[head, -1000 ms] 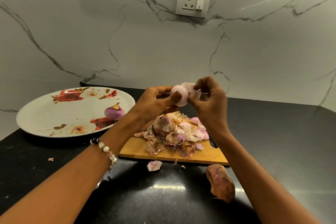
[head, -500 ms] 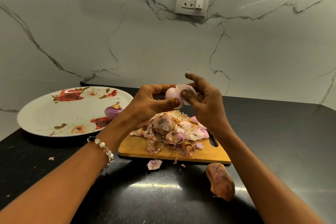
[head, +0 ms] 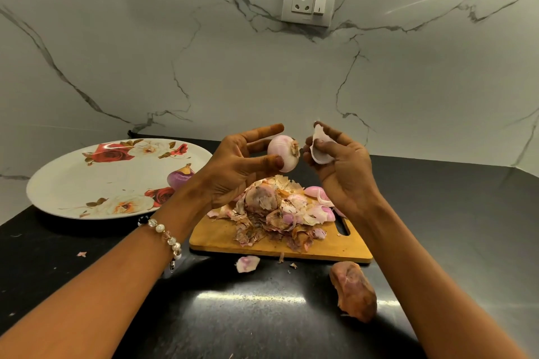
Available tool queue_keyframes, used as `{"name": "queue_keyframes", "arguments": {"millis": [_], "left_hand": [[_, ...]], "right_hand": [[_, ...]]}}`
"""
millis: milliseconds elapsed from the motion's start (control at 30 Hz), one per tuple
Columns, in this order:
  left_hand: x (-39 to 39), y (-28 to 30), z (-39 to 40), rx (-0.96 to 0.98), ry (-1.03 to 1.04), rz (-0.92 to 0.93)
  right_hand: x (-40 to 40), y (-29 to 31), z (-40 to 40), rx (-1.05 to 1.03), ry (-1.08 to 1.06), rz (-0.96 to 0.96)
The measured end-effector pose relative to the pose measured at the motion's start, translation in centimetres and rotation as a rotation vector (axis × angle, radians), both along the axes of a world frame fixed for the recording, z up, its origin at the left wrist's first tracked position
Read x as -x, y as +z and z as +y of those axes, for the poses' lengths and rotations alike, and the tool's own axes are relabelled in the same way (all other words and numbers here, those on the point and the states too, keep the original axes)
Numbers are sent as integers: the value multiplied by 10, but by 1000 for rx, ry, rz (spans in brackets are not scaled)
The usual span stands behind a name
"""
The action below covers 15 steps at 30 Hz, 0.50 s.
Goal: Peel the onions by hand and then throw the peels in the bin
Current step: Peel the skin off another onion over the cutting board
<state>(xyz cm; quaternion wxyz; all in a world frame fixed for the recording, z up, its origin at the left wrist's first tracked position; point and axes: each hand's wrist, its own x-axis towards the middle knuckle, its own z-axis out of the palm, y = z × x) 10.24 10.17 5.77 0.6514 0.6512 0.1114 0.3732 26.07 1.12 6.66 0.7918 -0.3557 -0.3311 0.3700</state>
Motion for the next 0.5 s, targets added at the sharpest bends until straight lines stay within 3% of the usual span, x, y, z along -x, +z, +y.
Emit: {"name": "queue_keyframes", "arguments": {"millis": [100,167,333,500], "left_hand": [[0,-1,3,2,11,3],[1,-2,5,7,23,17],[2,-2,5,-22,76,109],[1,0,1,-113,104,184]], "right_hand": [[-9,-3,-2,174,-268,-516],[-14,-4,-2,248,-291,-750],[-15,-1,-2,97,-149,-883],[-9,-8,5,-13,-211,-1111]]}}
